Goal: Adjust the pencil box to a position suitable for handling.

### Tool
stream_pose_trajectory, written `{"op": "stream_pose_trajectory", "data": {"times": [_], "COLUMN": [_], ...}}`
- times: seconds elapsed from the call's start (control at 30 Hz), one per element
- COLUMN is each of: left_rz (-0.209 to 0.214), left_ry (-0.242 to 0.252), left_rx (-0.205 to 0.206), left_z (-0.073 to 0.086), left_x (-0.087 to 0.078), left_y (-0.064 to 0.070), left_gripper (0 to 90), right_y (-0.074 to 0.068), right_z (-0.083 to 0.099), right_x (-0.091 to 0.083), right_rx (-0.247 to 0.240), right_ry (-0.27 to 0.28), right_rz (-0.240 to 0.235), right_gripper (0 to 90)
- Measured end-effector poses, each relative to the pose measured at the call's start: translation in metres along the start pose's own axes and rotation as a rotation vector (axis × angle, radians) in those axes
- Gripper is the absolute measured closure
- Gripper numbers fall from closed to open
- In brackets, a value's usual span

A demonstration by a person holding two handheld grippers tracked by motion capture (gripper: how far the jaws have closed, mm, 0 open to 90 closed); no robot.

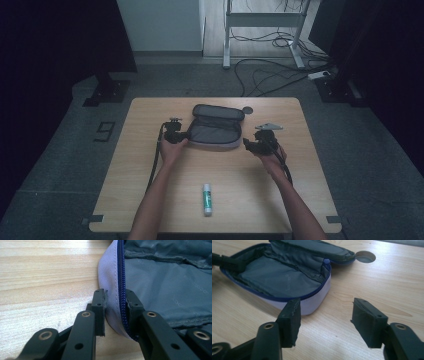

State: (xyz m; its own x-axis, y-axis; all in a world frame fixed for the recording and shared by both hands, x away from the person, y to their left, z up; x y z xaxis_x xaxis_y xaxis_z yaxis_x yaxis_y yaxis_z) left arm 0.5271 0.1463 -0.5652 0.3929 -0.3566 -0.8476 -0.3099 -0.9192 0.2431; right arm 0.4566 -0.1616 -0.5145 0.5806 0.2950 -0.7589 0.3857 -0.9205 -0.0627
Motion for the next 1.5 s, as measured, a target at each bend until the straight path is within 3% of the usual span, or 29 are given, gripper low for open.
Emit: {"op": "stream_pose_trajectory", "data": {"times": [0.1, 0.3, 0.63, 0.8, 1.03, 1.3, 1.5], "left_rz": [-0.016, -0.017, -0.025, -0.030, -0.046, -0.039, -0.043], "left_ry": [-0.004, -0.006, -0.007, -0.011, -0.007, 0.001, 0.016], "left_rx": [0.003, 0.001, 0.009, 0.010, 0.013, 0.012, 0.015], "left_z": [0.000, 0.000, -0.001, -0.001, -0.001, -0.001, 0.000], "left_x": [0.000, 0.000, 0.000, 0.000, 0.001, 0.001, 0.002], "left_y": [0.002, 0.002, 0.003, 0.003, 0.005, 0.004, 0.004], "left_gripper": [74.1, 74.2, 74.4, 74.3, 74.3, 74.1, 74.3], "right_y": [-0.003, -0.005, -0.004, -0.007, -0.010, -0.012, -0.015], "right_z": [-0.004, -0.013, -0.019, -0.018, -0.018, -0.015, -0.012], "right_x": [0.004, 0.011, 0.035, 0.043, 0.052, 0.066, 0.075], "right_rx": [-0.027, -0.050, -0.002, -0.009, -0.029, -0.013, -0.020], "right_ry": [-0.016, -0.012, -0.030, -0.039, -0.048, -0.074, -0.103], "right_rz": [0.019, 0.003, -0.007, -0.001, 0.002, 0.014, 0.015], "right_gripper": [39.3, 39.3, 41.2, 43.0, 49.7, 54.4, 64.1]}}
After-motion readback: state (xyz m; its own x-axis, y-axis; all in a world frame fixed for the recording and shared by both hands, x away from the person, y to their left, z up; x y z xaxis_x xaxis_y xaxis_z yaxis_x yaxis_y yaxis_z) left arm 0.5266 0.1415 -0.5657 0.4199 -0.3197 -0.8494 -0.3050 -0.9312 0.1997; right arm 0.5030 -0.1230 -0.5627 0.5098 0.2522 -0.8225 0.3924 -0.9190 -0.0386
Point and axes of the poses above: each handheld gripper's, and its own axes: x roughly forward along the jaws, z roughly out of its underside, y roughly to its right, the point moved 4 cm from there along x, roughly forward along the jaws, and after that the axes turned 11 degrees about -y, right-handed, at the moved point
